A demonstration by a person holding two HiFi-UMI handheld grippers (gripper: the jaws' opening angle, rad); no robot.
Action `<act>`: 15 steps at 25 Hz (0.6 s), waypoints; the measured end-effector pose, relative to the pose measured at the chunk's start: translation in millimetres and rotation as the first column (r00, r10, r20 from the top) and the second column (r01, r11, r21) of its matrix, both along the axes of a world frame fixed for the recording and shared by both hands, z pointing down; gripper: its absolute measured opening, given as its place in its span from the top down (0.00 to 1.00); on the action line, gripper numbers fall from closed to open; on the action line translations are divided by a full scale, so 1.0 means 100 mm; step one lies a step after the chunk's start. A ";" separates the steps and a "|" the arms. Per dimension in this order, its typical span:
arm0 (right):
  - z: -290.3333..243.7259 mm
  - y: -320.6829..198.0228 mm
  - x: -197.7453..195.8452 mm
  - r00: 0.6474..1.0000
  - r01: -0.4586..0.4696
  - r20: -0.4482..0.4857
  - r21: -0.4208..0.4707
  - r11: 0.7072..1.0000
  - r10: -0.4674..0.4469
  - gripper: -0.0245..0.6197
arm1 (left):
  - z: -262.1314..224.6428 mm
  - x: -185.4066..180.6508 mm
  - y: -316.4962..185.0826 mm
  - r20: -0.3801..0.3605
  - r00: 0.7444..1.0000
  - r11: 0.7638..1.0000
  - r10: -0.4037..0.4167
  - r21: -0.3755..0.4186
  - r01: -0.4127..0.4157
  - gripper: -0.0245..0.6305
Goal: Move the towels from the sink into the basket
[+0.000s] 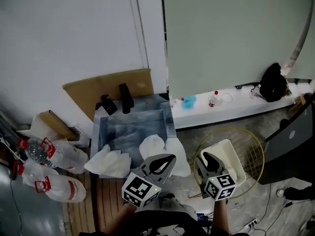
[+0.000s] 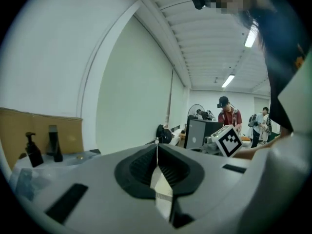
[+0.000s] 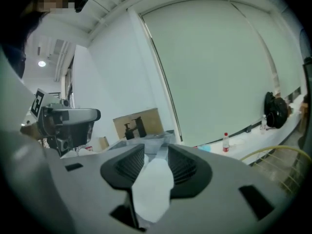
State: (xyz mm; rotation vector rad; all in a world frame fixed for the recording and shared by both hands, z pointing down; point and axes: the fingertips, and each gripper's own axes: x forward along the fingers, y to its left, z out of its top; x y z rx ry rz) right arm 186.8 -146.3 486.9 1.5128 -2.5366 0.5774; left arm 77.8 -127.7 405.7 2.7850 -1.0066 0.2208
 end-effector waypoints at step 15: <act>0.61 -0.33 -1.79 0.954 0.235 -0.156 -0.144 0.961 -0.256 0.49 | 0.15 -1.66 -0.02 0.020 0.979 0.979 -0.203 -0.028 0.204 0.95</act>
